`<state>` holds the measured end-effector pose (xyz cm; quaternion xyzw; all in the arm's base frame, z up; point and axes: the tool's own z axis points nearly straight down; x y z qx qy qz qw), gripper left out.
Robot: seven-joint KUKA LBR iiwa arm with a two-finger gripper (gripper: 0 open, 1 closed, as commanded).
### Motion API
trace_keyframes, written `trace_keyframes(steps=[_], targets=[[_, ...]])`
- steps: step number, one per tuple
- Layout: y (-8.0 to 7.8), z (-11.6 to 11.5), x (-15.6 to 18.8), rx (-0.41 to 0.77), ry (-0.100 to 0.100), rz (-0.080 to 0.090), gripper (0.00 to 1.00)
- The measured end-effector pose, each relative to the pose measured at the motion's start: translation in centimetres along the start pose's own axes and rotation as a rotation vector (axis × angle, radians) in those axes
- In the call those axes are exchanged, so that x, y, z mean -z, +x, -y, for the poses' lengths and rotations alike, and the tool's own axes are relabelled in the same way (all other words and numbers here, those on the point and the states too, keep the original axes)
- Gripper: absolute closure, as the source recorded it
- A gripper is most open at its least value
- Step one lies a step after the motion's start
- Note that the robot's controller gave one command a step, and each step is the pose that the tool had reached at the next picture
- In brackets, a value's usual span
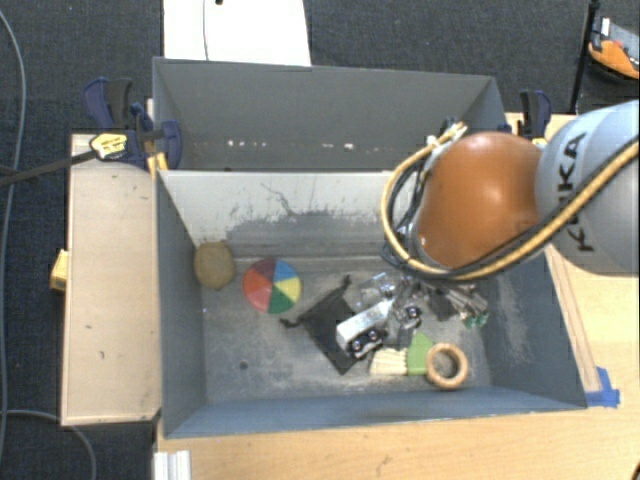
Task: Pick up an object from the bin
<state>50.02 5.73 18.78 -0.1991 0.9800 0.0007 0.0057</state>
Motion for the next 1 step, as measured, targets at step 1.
trace_keyframes(steps=[1], targets=[[-0.17, -0.16, 19.01, 0.060, -0.001, 0.000, 1.00]])
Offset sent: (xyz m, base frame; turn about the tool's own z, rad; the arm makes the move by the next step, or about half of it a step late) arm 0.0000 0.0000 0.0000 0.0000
